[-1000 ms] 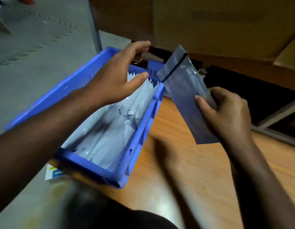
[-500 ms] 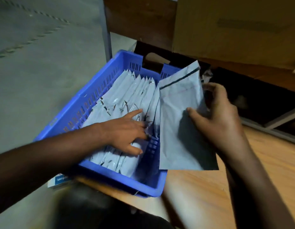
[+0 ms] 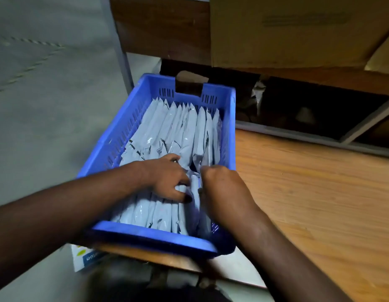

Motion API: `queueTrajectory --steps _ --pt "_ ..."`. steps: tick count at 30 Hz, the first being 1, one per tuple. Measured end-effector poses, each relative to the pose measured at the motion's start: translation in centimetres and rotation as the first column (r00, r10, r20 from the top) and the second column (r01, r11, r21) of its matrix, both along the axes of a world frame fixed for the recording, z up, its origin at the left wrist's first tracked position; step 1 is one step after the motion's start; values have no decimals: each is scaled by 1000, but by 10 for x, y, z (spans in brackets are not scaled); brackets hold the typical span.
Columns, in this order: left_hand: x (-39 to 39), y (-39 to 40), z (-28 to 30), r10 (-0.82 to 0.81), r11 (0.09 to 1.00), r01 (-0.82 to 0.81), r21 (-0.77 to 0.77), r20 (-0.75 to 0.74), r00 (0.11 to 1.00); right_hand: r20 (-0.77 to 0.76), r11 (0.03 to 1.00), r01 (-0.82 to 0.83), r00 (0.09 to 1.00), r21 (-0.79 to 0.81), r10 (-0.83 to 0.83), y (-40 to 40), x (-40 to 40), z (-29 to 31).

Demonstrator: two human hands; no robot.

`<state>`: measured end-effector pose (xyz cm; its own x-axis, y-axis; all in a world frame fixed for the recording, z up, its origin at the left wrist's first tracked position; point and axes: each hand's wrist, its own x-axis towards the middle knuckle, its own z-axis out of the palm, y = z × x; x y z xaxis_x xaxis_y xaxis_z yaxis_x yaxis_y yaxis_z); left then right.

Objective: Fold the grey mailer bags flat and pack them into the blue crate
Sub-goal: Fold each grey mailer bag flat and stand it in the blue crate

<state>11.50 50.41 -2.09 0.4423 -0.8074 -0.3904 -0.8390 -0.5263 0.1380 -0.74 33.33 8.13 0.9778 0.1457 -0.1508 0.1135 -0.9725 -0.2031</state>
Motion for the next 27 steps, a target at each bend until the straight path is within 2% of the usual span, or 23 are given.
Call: queueTrajectory --steps 3,5,8,10,12,14,16,18,21,25,27 --pt "9 10 7 -16 990 3 -140 -94 995 -91 999 39 995 -27 -41 14 1 -11" --pt "17 21 17 -7 962 -20 -271 -99 995 -121 997 63 990 -39 -67 22 0 -14" --pt "30 31 33 94 895 -62 -442 53 994 -147 995 61 987 -73 -71 32 -2 -18" --pt "38 29 42 46 858 37 -513 147 988 -119 996 50 991 -76 -58 42 -1 -25" --pt "46 20 46 -122 855 224 -467 240 963 -103 997 50 993 -65 -57 49 2 -36" --pt "49 8 41 -301 844 403 -355 308 902 -145 994 89 985 -60 -97 51 4 -45" --pt "50 1 29 -387 823 488 -290 344 856 -190 983 182 965 -22 -183 49 4 -51" --pt "52 0 20 -383 836 482 -263 350 855 -247 952 304 925 26 -289 47 2 -53" --pt "59 1 13 -388 874 459 -162 336 858 -497 917 399 791 -26 -358 49 5 -51" --pt "54 -7 13 -321 925 353 -144 203 925 -645 880 472 688 49 -333 52 18 -59" --pt "49 -10 11 -296 944 318 -86 203 934 -721 877 473 638 88 -272 59 21 -62"
